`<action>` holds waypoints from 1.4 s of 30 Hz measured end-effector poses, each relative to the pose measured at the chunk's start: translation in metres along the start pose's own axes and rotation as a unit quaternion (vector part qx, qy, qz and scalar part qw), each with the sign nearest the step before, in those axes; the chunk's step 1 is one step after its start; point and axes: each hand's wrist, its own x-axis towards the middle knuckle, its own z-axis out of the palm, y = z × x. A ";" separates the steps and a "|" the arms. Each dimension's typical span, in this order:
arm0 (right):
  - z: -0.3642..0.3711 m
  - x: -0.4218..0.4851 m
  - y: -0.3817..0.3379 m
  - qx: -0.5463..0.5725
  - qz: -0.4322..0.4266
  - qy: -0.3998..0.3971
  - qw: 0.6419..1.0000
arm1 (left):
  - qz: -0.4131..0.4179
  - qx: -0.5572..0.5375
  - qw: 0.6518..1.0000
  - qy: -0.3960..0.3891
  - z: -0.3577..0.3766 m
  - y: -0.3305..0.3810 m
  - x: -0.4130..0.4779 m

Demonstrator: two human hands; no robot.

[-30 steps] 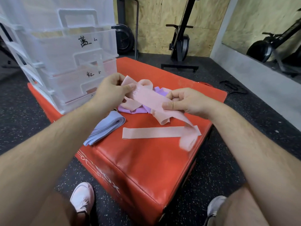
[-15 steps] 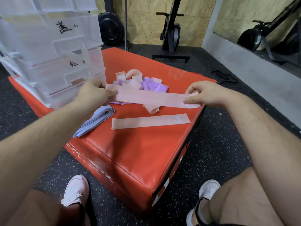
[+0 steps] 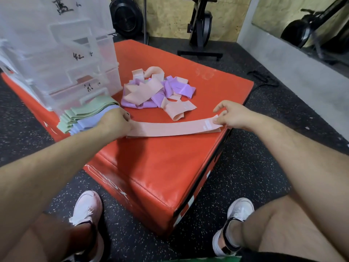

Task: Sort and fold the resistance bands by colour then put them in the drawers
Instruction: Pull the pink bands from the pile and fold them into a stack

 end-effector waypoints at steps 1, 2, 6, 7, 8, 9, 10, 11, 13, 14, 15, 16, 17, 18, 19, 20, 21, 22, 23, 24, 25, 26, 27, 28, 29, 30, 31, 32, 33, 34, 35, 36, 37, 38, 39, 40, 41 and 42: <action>0.002 0.001 0.000 -0.013 -0.004 0.000 1.000 | 0.012 0.011 1.000 0.009 0.003 -0.002 0.002; 0.004 0.002 0.000 -0.027 -0.007 -0.002 1.000 | 0.024 0.015 0.999 0.015 0.006 -0.004 0.004; 0.013 0.006 0.002 -0.063 -0.004 0.000 0.998 | 0.040 0.028 0.999 0.014 0.010 -0.010 0.008; 0.016 0.007 0.002 -0.067 0.000 0.009 0.998 | 0.046 0.036 0.998 0.014 0.011 -0.010 0.008; 0.019 0.008 0.003 -0.072 0.003 0.019 0.997 | 0.052 0.042 0.998 0.015 0.012 -0.009 0.008; 0.021 0.008 0.002 -0.078 0.005 0.029 0.997 | 0.054 0.048 0.997 0.014 0.013 -0.008 0.007; 0.023 0.009 0.002 -0.084 0.007 0.037 0.996 | 0.056 0.053 0.997 0.016 0.014 -0.008 0.007; 0.025 0.009 0.001 -0.090 0.009 0.043 0.995 | 0.056 0.059 0.997 0.018 0.014 -0.007 0.006; 0.026 0.008 0.000 -0.100 0.011 0.050 0.994 | 0.054 0.070 0.996 0.022 0.014 -0.005 0.005; 0.027 0.008 -0.001 -0.102 0.012 0.051 0.993 | 0.053 0.074 0.996 0.023 0.014 -0.004 0.005; 0.027 0.008 -0.001 -0.105 0.013 0.050 0.993 | 0.054 0.077 0.995 0.024 0.014 -0.003 0.005; 0.028 0.007 -0.002 -0.110 0.016 0.049 0.993 | 0.059 0.082 0.995 0.023 0.013 -0.003 0.004; 0.027 0.006 -0.002 -0.117 0.018 0.049 0.992 | 0.067 0.093 0.993 0.022 0.013 -0.002 0.004; 0.027 0.006 -0.003 -0.124 0.021 0.048 0.991 | 0.078 0.111 0.990 0.023 0.014 -0.001 0.003; 0.027 0.005 -0.004 -0.132 0.022 0.047 0.990 | 0.088 0.135 0.987 0.022 0.014 0.000 0.002; 0.026 0.004 -0.005 -0.139 0.024 0.046 0.989 | 0.095 0.159 0.982 0.023 0.016 0.000 0.001; 0.026 0.004 -0.006 -0.144 0.026 0.044 0.988 | 0.098 0.182 0.978 0.022 0.017 0.001 0.002; 0.025 0.004 -0.007 -0.151 0.029 0.042 0.987 | 0.097 0.203 0.974 0.014 0.018 0.002 0.002; 0.025 0.004 -0.008 -0.159 0.031 0.040 0.986 | 0.090 0.220 0.971 0.003 0.017 0.003 0.001; 0.026 0.003 -0.010 -0.171 0.030 0.041 0.984 | 0.079 0.234 0.969 -0.006 0.016 0.005 0.001; 0.027 0.003 -0.013 -0.184 0.024 0.046 0.982 | 0.067 0.250 0.966 -0.010 0.015 0.008 0.001; 0.028 0.003 -0.018 -0.193 0.014 0.055 0.980 | 0.059 0.275 0.960 -0.011 0.013 0.011 0.002; 0.031 0.003 -0.024 -0.193 0.000 0.064 0.979 | 0.057 0.306 0.950 -0.013 0.012 0.015 0.003; 0.035 0.004 -0.031 -0.183 -0.018 0.072 0.980 | 0.060 0.330 0.942 -0.017 0.011 0.020 0.004; 0.040 0.006 -0.039 -0.163 -0.037 0.076 0.983 | 0.066 0.344 0.936 -0.021 0.010 0.026 0.006; 0.046 0.007 -0.047 -0.138 -0.054 0.077 0.986 | 0.078 0.349 0.934 -0.022 0.009 0.032 0.008; 0.052 0.008 -0.054 -0.116 -0.065 0.072 0.988 | 0.094 0.344 0.934 -0.018 0.008 0.037 0.010; 0.058 0.010 -0.060 -0.104 -0.070 0.065 0.990 | 0.116 0.330 0.937 -0.012 0.009 0.043 0.012; 0.062 0.012 -0.065 -0.105 -0.072 0.055 0.990 | 0.141 0.310 0.940 -0.007 0.010 0.049 0.015; 0.066 0.016 -0.068 -0.114 -0.065 0.043 0.990 | 0.166 0.285 0.944 -0.006 0.012 0.055 0.018; 0.069 0.020 -0.070 -0.125 -0.053 0.029 0.990 | 0.186 0.257 0.948 -0.012 0.014 0.061 0.020; 0.072 0.024 -0.073 -0.137 -0.034 0.014 0.990 | 0.200 0.232 0.952 -0.025 0.016 0.067 0.022; 0.074 0.029 -0.075 -0.148 -0.014 0.001 0.989 | 0.210 0.215 0.953 -0.040 0.019 0.072 0.025; 0.076 0.031 -0.078 -0.156 0.001 -0.010 0.988 | 0.219 0.203 0.953 -0.052 0.021 0.076 0.028; 0.077 0.034 -0.081 -0.161 0.010 -0.020 0.987 | 0.226 0.196 0.952 -0.063 0.025 0.080 0.032; 0.078 0.035 -0.084 -0.160 0.013 -0.029 0.987 | 0.229 0.191 0.952 -0.072 0.027 0.083 0.034; 0.078 0.035 -0.087 -0.148 0.015 -0.037 0.988 | 0.229 0.189 0.951 -0.082 0.030 0.085 0.037; 0.079 0.035 -0.088 -0.127 0.017 -0.044 0.991 | 0.225 0.188 0.951 -0.092 0.032 0.086 0.039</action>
